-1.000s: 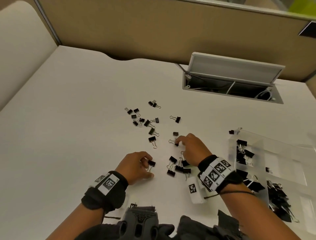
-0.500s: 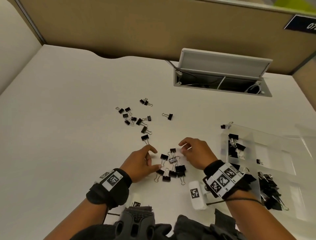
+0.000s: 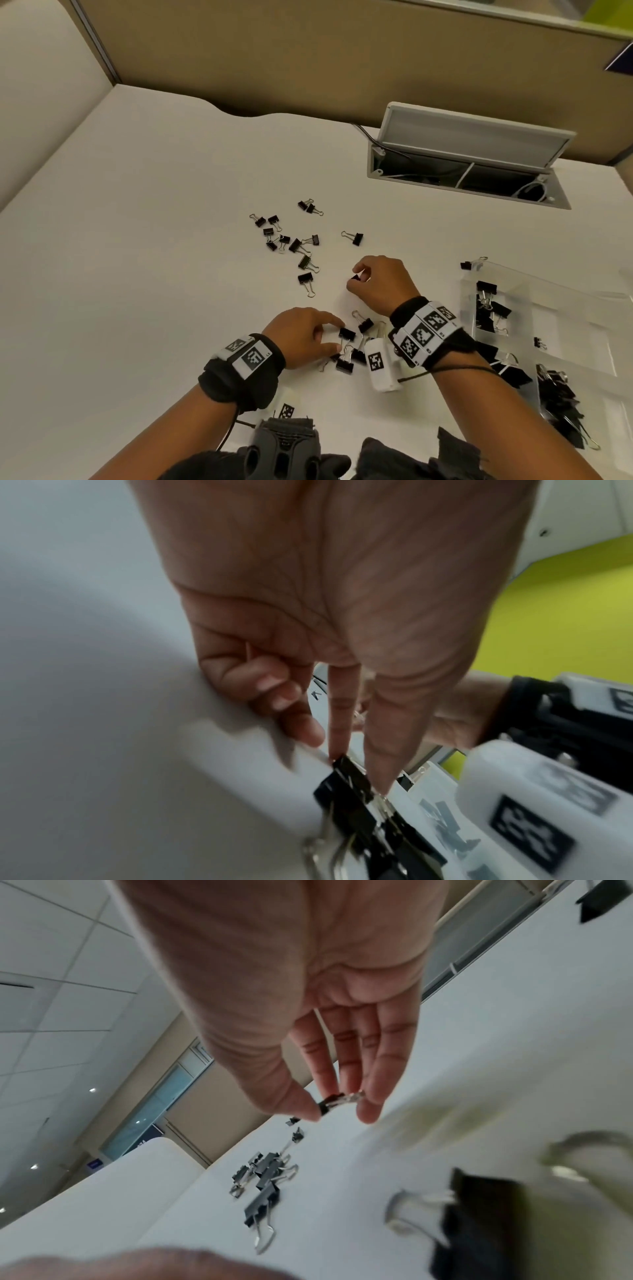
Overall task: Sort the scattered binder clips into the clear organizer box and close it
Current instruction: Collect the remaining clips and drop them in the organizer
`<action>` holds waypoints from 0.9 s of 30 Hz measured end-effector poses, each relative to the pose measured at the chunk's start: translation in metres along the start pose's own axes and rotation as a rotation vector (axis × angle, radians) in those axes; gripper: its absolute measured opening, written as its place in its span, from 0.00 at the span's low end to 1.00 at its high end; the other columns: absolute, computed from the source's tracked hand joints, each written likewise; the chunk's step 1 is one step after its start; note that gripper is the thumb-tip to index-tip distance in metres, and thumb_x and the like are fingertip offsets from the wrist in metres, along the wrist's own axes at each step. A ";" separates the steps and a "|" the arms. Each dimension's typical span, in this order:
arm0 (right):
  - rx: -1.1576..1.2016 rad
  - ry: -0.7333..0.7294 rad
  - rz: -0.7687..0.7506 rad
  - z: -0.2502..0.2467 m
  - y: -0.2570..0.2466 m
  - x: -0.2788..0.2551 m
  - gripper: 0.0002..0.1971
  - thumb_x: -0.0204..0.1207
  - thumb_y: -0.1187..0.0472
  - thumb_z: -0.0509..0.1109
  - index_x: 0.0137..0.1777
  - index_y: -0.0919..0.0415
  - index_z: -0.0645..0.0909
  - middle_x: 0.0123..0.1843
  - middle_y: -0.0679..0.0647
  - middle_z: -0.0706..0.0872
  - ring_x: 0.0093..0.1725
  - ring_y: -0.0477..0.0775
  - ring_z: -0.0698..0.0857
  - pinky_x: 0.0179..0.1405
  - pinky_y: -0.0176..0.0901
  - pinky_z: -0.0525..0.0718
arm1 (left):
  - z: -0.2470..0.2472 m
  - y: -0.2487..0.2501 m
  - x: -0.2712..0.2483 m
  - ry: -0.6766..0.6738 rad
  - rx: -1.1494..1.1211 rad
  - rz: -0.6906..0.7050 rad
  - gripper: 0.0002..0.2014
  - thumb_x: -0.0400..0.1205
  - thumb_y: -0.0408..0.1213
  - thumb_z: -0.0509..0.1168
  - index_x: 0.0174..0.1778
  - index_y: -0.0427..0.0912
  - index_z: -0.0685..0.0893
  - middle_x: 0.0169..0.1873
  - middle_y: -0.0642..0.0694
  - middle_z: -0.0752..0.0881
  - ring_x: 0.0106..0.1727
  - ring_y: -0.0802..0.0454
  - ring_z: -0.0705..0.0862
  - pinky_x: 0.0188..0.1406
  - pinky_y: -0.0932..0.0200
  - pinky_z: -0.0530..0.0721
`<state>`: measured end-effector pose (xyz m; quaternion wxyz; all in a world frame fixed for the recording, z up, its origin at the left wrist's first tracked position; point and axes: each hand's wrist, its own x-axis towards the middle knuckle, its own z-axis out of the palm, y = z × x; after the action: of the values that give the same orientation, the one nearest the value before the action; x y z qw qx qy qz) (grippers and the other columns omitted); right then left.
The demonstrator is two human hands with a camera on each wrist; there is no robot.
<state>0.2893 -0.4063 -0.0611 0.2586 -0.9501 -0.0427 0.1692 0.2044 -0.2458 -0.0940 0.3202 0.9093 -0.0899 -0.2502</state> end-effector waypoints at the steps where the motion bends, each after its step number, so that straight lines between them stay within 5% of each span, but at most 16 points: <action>1: -0.004 0.006 -0.013 0.000 -0.003 0.005 0.14 0.72 0.56 0.71 0.56 0.58 0.84 0.50 0.53 0.87 0.50 0.53 0.84 0.51 0.43 0.82 | 0.000 0.000 0.000 -0.011 0.001 0.009 0.19 0.78 0.54 0.66 0.66 0.61 0.80 0.36 0.51 0.83 0.38 0.57 0.79 0.37 0.66 0.71; 3: -0.044 0.006 -0.030 0.003 -0.005 0.017 0.14 0.73 0.57 0.69 0.58 0.58 0.83 0.53 0.55 0.87 0.52 0.55 0.84 0.54 0.45 0.82 | -0.002 0.000 -0.001 0.024 -0.053 0.006 0.20 0.78 0.53 0.67 0.66 0.59 0.79 0.37 0.51 0.83 0.39 0.58 0.80 0.39 0.67 0.74; 5: -0.083 0.006 -0.019 0.006 -0.002 0.028 0.14 0.75 0.59 0.68 0.59 0.58 0.83 0.57 0.57 0.87 0.55 0.56 0.84 0.55 0.44 0.80 | -0.009 -0.004 0.002 0.194 -0.127 -0.036 0.19 0.78 0.51 0.68 0.65 0.54 0.79 0.38 0.53 0.79 0.37 0.60 0.77 0.40 0.65 0.75; 9: -0.188 0.058 0.016 0.005 0.009 0.035 0.16 0.77 0.58 0.65 0.63 0.56 0.81 0.62 0.57 0.83 0.62 0.59 0.80 0.59 0.48 0.79 | -0.025 -0.022 0.013 0.544 -0.156 -0.129 0.22 0.76 0.42 0.71 0.66 0.50 0.77 0.55 0.49 0.74 0.55 0.52 0.76 0.57 0.57 0.78; 12: -0.207 0.038 -0.134 0.008 0.004 0.026 0.18 0.79 0.57 0.66 0.68 0.55 0.77 0.69 0.55 0.78 0.71 0.57 0.72 0.67 0.48 0.73 | -0.034 -0.035 0.026 0.469 -0.147 -0.170 0.31 0.75 0.39 0.72 0.75 0.48 0.72 0.71 0.46 0.71 0.67 0.46 0.74 0.69 0.48 0.76; 16: -0.157 -0.049 -0.292 0.026 -0.011 0.018 0.20 0.80 0.63 0.64 0.72 0.53 0.75 0.72 0.51 0.77 0.74 0.53 0.70 0.72 0.46 0.70 | -0.036 -0.033 0.037 0.337 -0.050 -0.126 0.34 0.75 0.37 0.72 0.78 0.47 0.68 0.78 0.48 0.68 0.72 0.43 0.72 0.74 0.49 0.71; 23: -0.290 0.022 -0.088 0.013 0.004 0.040 0.29 0.76 0.67 0.65 0.78 0.58 0.66 0.82 0.56 0.60 0.79 0.61 0.56 0.71 0.51 0.73 | -0.030 -0.019 0.040 0.283 0.006 -0.074 0.25 0.78 0.31 0.69 0.72 0.47 0.78 0.68 0.50 0.75 0.61 0.48 0.80 0.57 0.65 0.72; 27: -0.361 -0.031 -0.069 0.001 0.004 0.050 0.25 0.77 0.66 0.62 0.75 0.59 0.69 0.78 0.56 0.68 0.75 0.62 0.61 0.68 0.52 0.76 | -0.026 -0.014 0.032 0.229 0.006 -0.049 0.23 0.78 0.31 0.69 0.69 0.48 0.80 0.62 0.49 0.78 0.57 0.49 0.81 0.52 0.65 0.73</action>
<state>0.3356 -0.4005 -0.0791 0.0889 -0.9763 -0.1088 0.1646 0.2453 -0.2318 -0.0982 0.3193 0.9349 -0.0314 -0.1520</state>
